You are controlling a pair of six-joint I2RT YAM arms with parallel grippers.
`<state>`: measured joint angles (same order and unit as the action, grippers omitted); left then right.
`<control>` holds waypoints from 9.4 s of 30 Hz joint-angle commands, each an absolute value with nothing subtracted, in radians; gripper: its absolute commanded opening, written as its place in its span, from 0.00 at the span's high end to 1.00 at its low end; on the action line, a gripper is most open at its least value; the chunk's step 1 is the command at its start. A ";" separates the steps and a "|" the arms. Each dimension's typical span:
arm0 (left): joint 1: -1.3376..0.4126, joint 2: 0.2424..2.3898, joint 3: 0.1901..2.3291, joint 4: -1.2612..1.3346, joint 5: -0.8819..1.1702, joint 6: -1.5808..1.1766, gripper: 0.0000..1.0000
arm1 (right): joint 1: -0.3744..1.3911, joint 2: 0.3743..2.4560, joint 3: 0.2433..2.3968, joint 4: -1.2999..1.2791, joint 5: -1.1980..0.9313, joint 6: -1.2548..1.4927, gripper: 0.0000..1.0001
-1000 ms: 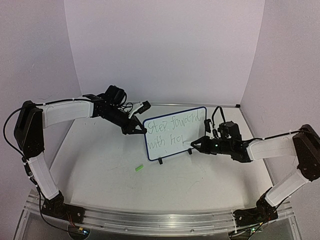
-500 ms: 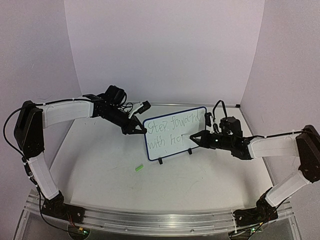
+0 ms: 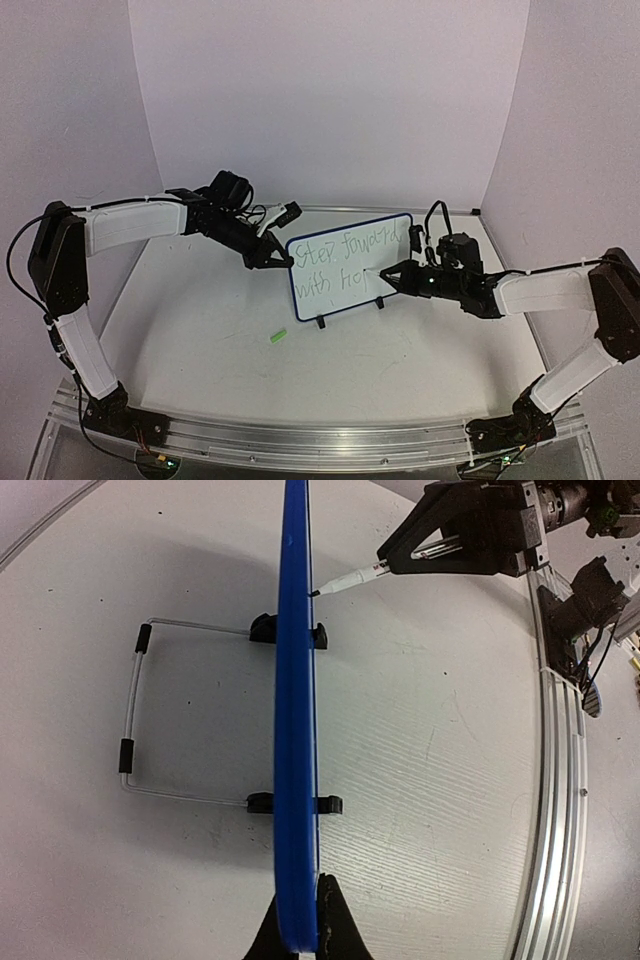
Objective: Write a sentence on the whiteboard
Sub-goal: Write a sentence on the whiteboard, then pick up the pen cap from the center of the board.
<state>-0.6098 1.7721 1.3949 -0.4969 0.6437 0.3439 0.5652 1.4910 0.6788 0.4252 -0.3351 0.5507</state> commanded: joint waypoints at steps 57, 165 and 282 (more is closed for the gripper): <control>-0.620 1.804 1.415 -0.543 0.604 0.370 1.00 | 0.560 1.420 0.664 0.383 -0.245 0.542 1.00; -0.625 1.798 1.416 -0.545 0.605 0.370 1.00 | 0.560 1.424 0.642 0.367 -0.113 0.566 1.00; -0.575 1.494 1.171 -0.256 0.373 0.159 0.19 | 0.560 0.994 0.591 0.096 0.039 0.481 1.00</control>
